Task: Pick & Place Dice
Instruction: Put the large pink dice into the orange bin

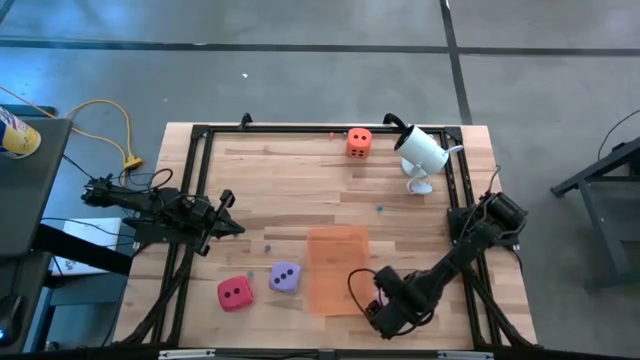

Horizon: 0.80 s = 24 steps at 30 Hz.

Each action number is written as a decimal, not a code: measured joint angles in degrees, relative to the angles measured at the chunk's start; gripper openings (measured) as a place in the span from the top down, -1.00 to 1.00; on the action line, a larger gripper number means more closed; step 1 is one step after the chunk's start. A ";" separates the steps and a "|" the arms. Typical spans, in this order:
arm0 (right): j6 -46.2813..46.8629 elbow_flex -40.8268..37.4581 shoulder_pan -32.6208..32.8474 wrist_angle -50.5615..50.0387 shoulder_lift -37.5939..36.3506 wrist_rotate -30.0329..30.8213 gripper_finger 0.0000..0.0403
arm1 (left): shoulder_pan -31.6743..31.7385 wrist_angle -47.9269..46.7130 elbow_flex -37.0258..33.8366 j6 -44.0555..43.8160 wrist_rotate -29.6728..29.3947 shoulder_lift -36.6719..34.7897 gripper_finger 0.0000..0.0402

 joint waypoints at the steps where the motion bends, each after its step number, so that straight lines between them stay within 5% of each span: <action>1: -0.15 0.00 0.00 0.11 0.00 0.14 -0.95 | 0.00 0.00 0.00 0.02 0.00 0.00 1.00; 17: -1.54 0.00 -2.33 0.91 6.77 -6.90 -0.95 | 0.00 -0.02 0.00 0.00 0.02 0.00 1.00; 24: -3.98 0.13 -3.97 0.53 7.45 -7.28 -0.76 | -0.01 -0.02 0.00 0.02 0.01 -0.01 1.00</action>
